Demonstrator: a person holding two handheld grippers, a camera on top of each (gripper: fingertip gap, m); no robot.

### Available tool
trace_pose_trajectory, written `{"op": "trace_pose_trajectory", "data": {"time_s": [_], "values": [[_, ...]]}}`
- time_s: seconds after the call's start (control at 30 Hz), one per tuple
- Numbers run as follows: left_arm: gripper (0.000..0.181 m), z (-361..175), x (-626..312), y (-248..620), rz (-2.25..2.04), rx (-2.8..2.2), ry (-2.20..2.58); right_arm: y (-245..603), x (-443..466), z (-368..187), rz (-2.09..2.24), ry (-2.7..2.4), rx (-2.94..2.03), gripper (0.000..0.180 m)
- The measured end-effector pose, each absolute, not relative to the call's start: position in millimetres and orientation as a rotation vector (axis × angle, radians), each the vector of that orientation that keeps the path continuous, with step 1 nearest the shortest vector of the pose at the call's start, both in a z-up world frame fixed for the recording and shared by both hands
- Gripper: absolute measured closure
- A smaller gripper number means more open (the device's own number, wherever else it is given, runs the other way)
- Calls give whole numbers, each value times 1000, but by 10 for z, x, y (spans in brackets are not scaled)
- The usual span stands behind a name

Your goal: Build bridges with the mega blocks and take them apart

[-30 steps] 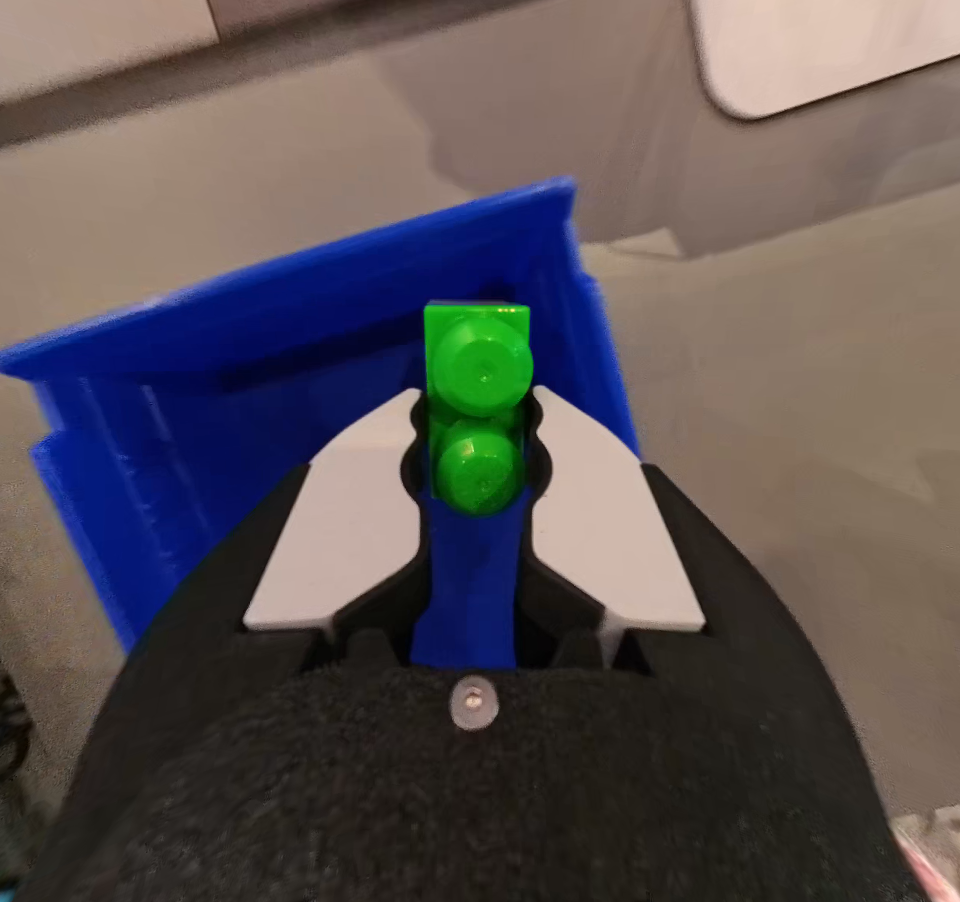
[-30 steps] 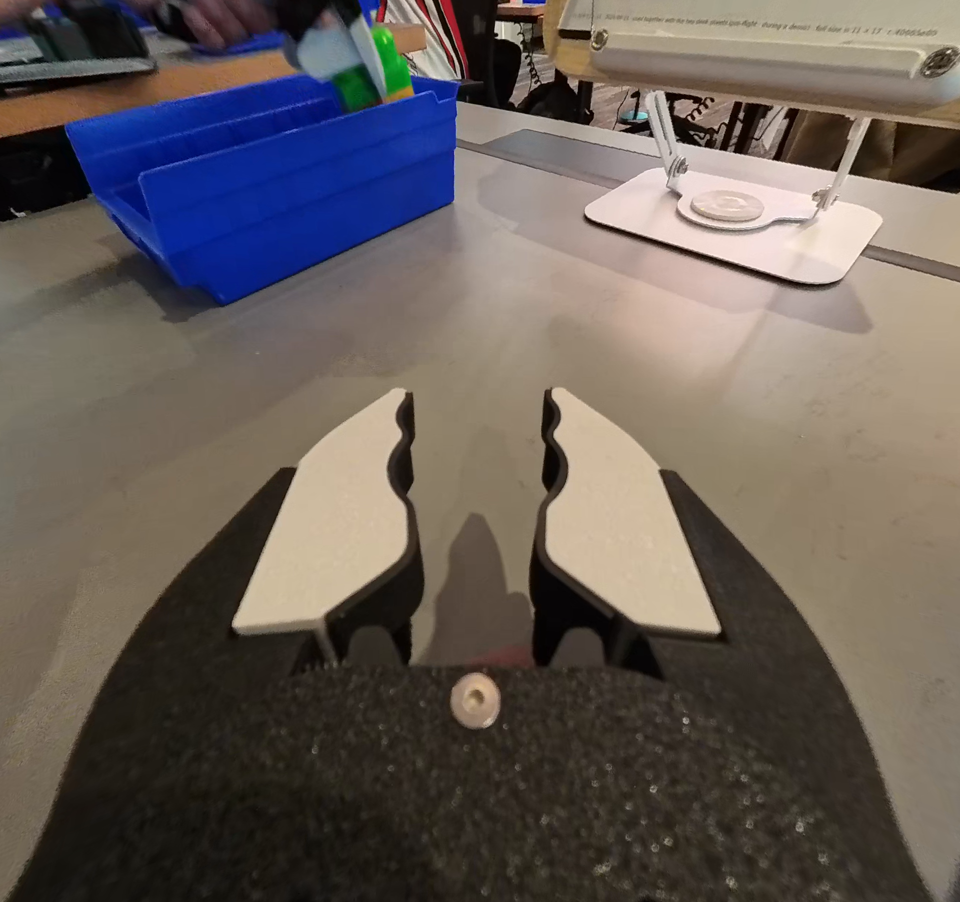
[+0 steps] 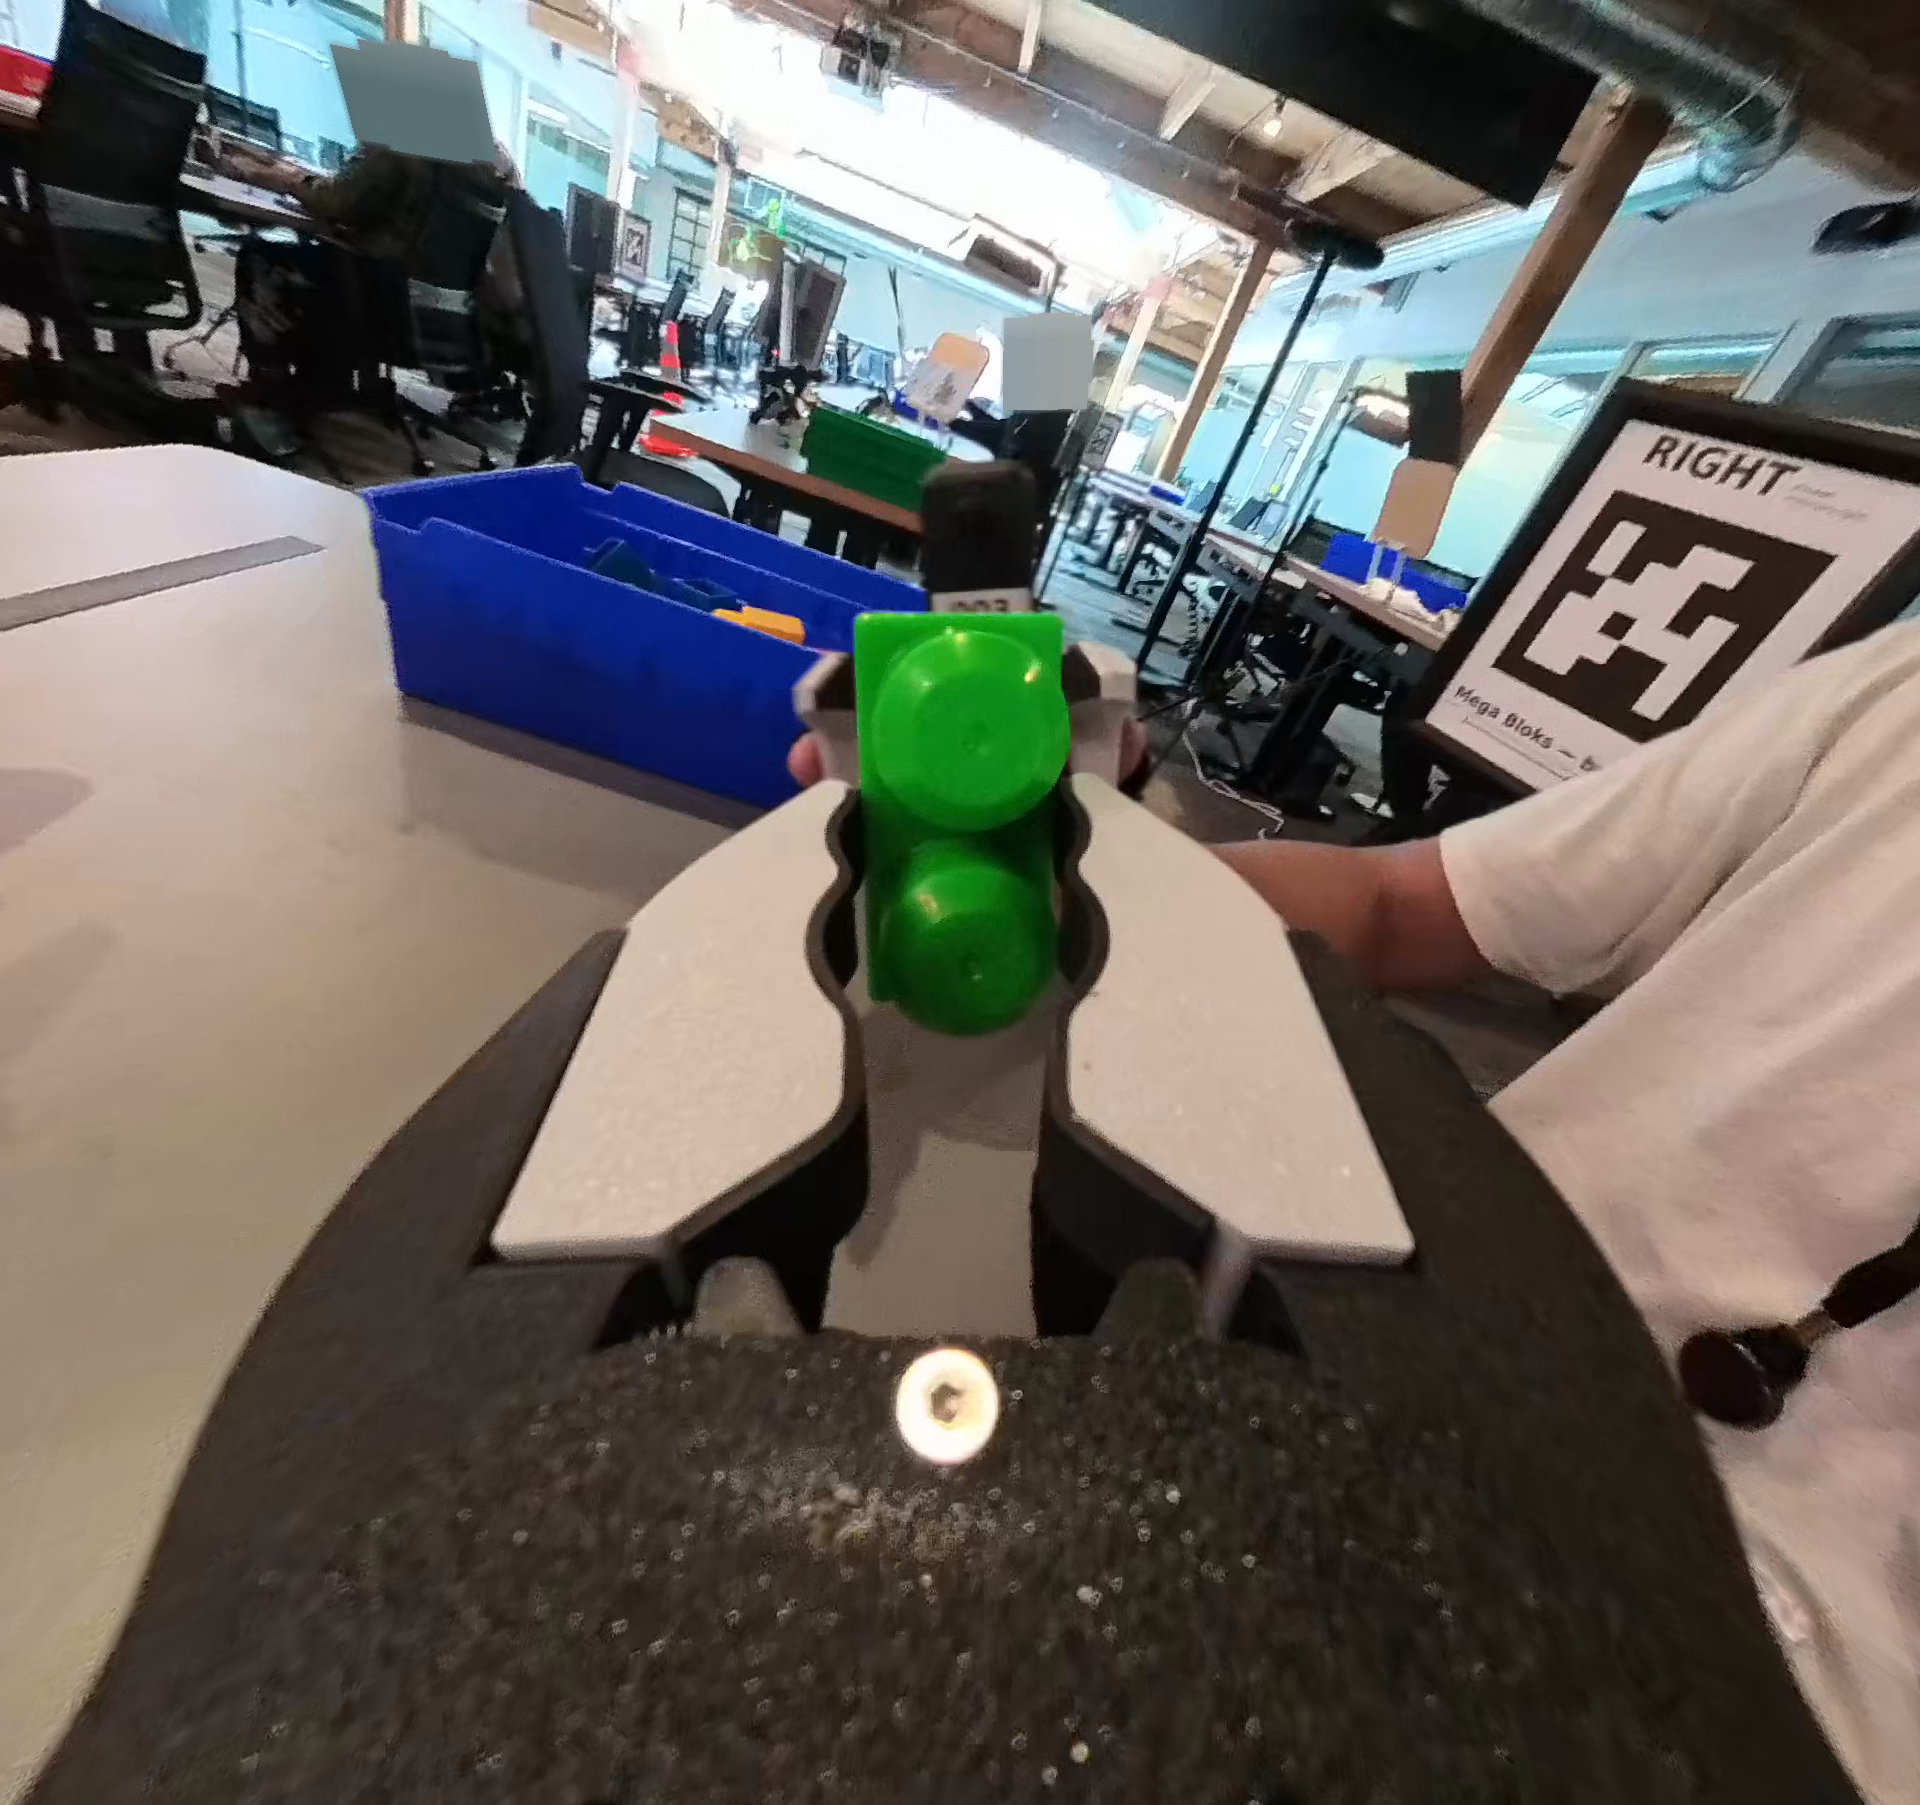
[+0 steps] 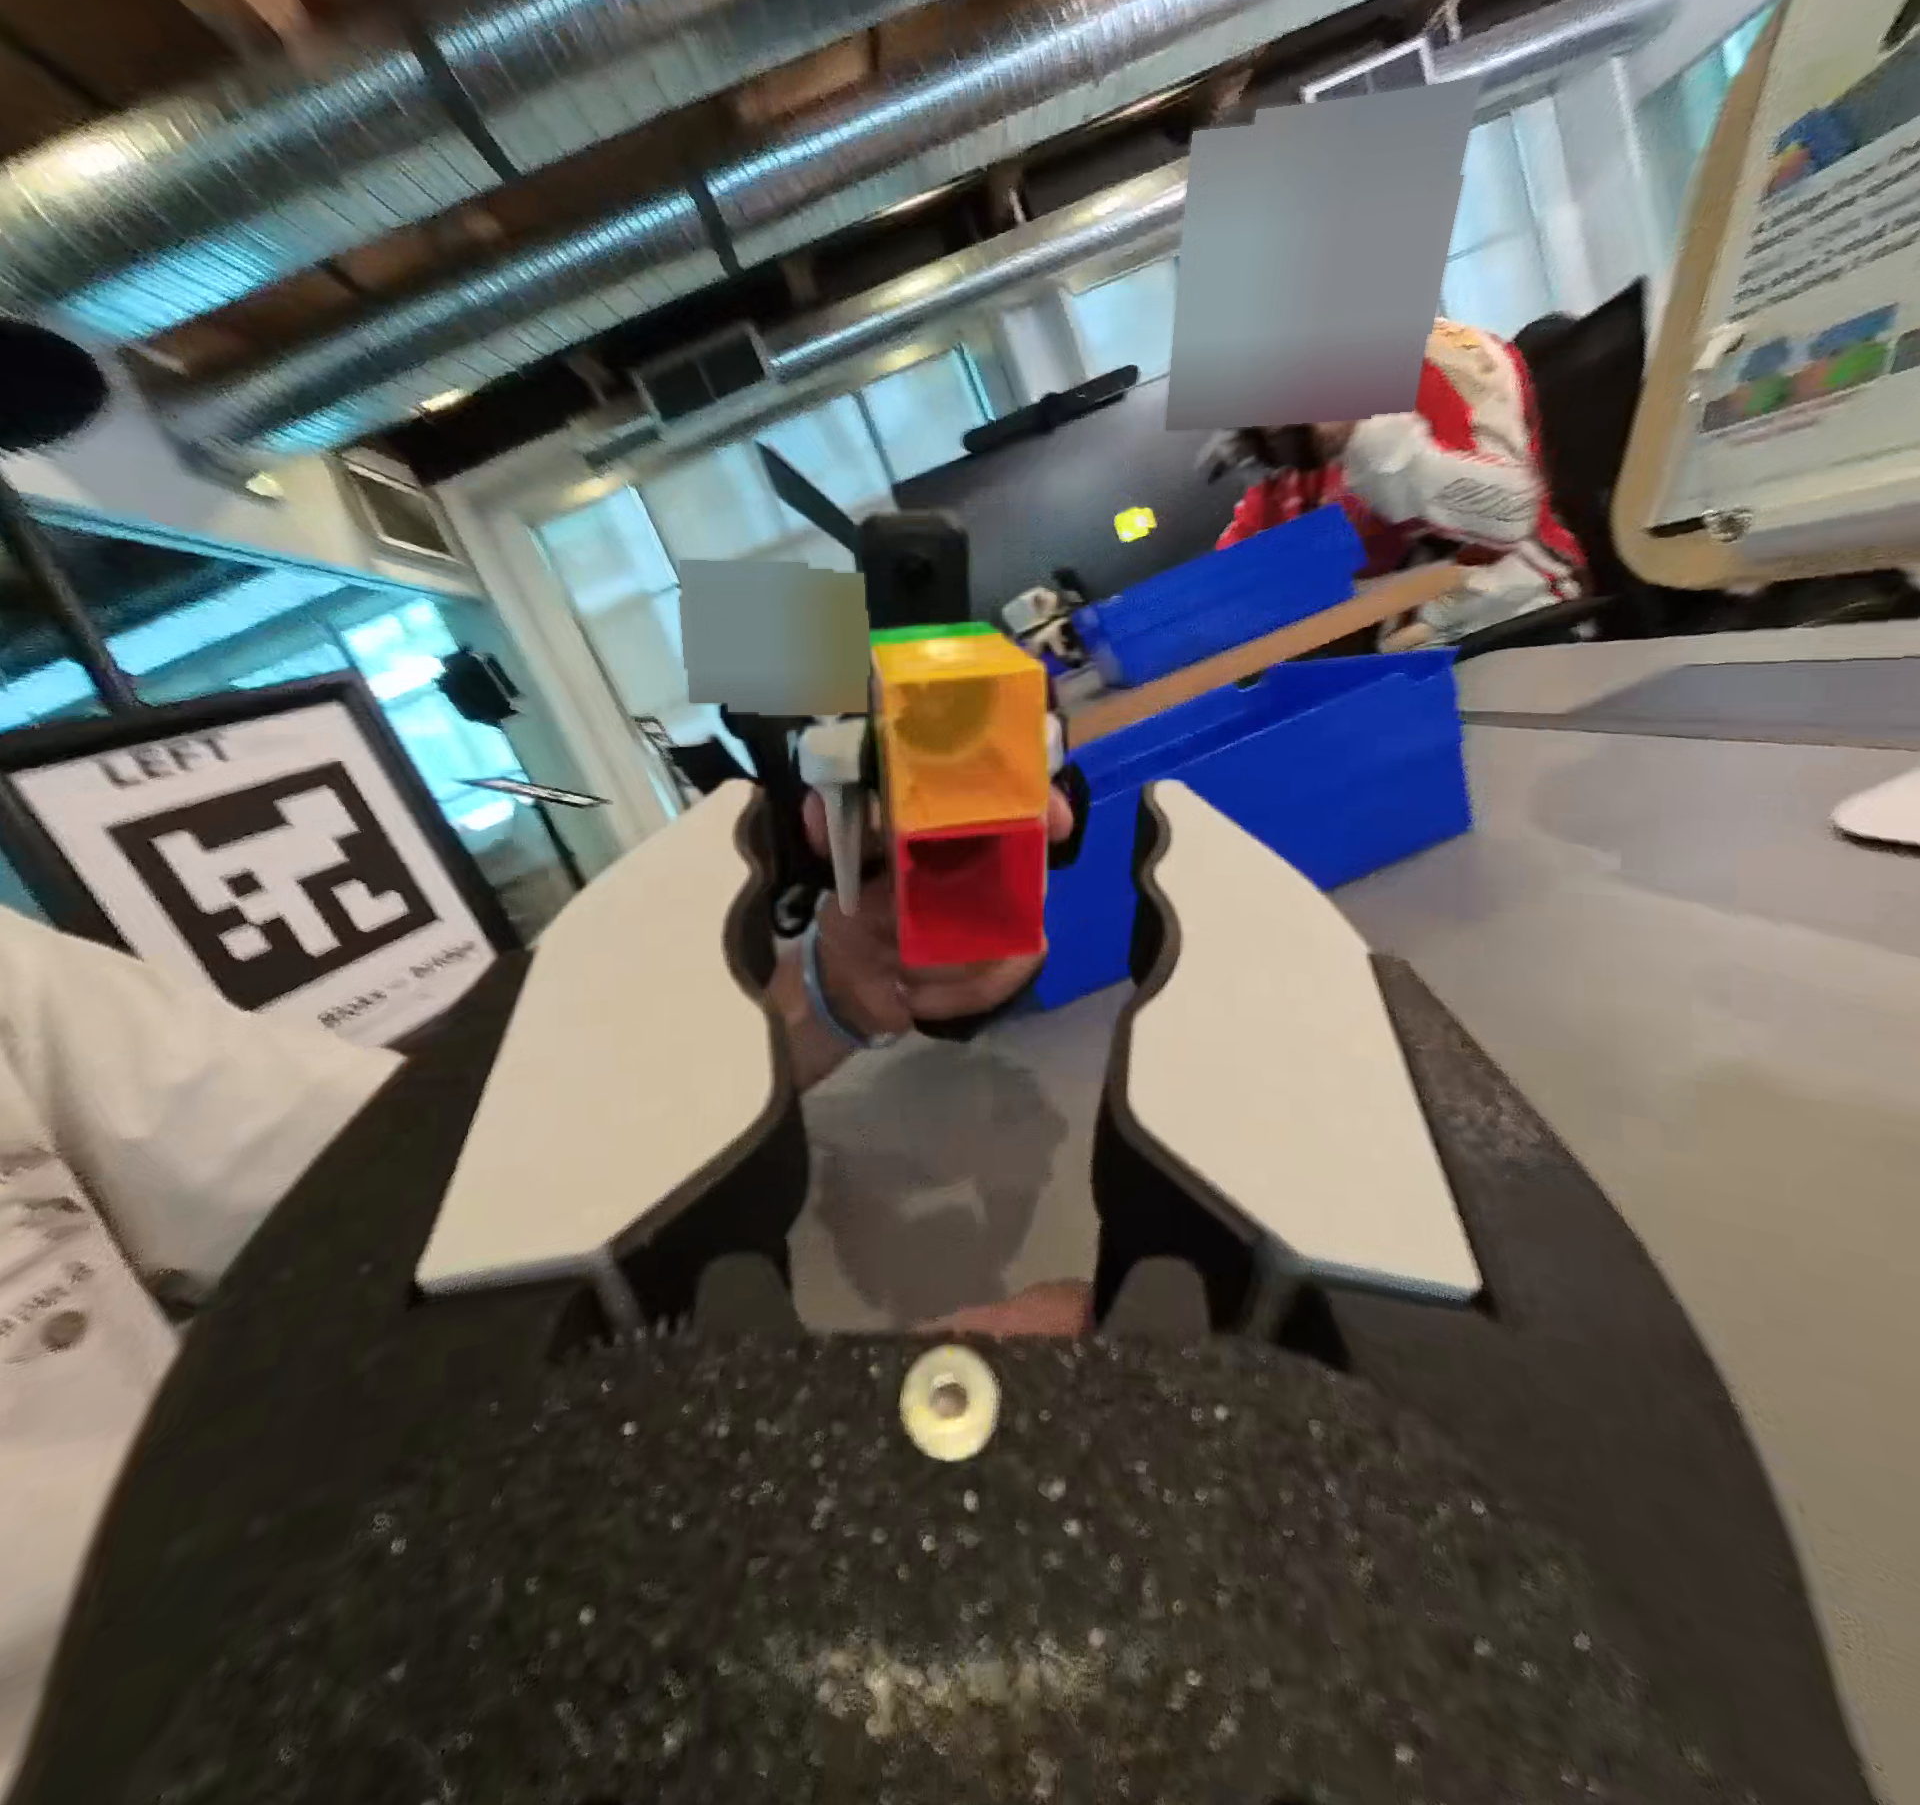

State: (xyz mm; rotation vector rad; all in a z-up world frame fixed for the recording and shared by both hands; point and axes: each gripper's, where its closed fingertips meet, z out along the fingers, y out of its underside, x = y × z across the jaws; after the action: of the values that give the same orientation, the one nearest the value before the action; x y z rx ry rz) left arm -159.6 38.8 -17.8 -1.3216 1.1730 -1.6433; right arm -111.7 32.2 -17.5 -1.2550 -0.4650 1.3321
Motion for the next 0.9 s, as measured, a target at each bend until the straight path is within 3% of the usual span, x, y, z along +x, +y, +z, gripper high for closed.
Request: {"op": "trace_pose_trajectory", "data": {"time_s": [0.17, 0.2, 0.23, 0.8, 0.9], "values": [[147, -187, -1526, 418, -1711, -1321, 1136, 511, -1264, -56, 1396, -480, -1231, 103], [147, -195, -1512, 431, -1714, -1326, 1126, 529, -1323, -70, 1383, -501, -1241, 108], [147, -202, -1505, 445, -1716, -1329, 1117, 533, -1371, -105, 1352, -535, -1253, 143], [147, -112, -1547, 423, -1746, -1249, 1034, 441, -1369, -151, 1343, -559, -1263, 145], [147, 116, -1748, 559, -1833, -1161, 879, 464, -1196, -107, 1369, -474, -1228, 145]]}}
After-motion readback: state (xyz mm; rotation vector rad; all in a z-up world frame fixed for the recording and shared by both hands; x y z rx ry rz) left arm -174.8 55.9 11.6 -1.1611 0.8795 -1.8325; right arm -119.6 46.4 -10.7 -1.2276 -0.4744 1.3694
